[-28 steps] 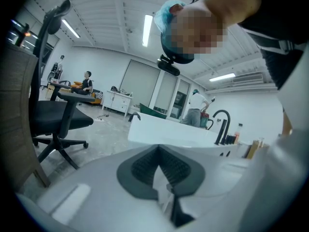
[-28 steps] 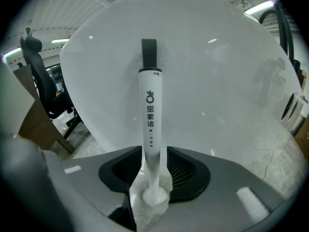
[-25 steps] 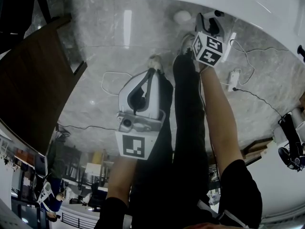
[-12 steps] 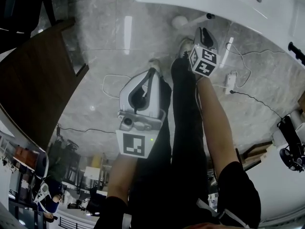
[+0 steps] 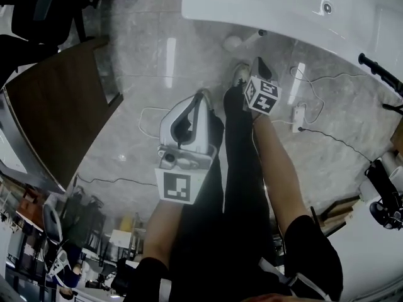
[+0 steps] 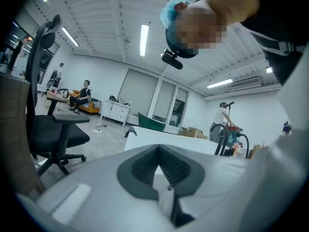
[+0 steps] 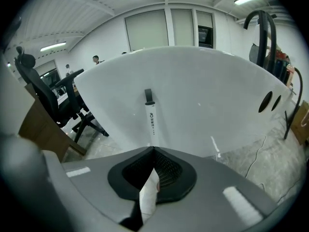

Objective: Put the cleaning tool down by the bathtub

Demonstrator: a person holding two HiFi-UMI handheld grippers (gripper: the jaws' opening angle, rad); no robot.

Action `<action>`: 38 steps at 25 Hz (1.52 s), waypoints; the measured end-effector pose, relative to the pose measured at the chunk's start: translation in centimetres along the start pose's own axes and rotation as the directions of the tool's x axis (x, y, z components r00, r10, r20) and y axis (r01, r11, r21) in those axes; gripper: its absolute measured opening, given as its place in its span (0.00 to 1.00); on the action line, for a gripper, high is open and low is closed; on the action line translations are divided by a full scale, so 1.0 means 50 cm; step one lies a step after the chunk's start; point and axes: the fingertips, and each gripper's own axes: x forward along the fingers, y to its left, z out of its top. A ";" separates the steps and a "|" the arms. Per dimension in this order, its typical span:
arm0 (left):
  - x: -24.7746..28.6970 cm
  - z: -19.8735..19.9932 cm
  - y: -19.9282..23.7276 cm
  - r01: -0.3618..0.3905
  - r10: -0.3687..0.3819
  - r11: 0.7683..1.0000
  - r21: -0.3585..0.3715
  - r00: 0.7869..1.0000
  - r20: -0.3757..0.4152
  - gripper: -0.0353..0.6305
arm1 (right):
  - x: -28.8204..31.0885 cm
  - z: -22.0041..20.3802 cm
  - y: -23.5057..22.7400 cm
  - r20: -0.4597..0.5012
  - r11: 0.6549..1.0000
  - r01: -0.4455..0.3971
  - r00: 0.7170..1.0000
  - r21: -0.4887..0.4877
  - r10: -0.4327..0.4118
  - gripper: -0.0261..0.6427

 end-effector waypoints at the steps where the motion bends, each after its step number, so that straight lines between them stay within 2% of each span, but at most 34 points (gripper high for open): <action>1: -0.002 0.012 -0.001 0.002 -0.002 1.000 -0.004 1.000 0.001 0.06 | -0.011 0.004 0.003 -0.003 1.000 -0.002 1.000 0.011 0.002 0.04; 9: -0.015 0.120 -0.027 0.013 -0.013 1.000 0.024 0.999 0.030 0.06 | -0.130 0.069 0.024 0.013 0.998 -0.038 0.999 0.052 0.037 0.04; 21: -0.075 0.322 -0.107 0.007 -0.010 0.999 0.033 0.996 0.090 0.06 | -0.405 0.181 0.056 0.068 0.994 -0.103 0.993 0.038 0.100 0.04; 28: -0.130 0.422 -0.127 -0.031 0.025 0.999 0.032 0.988 0.153 0.06 | -0.551 0.249 0.076 0.127 0.990 -0.140 0.983 0.026 0.136 0.04; 38: -0.159 0.523 -0.185 0.005 -0.010 0.999 0.041 0.992 0.125 0.06 | -0.755 0.378 0.071 0.269 0.986 -0.164 0.949 -0.033 0.167 0.04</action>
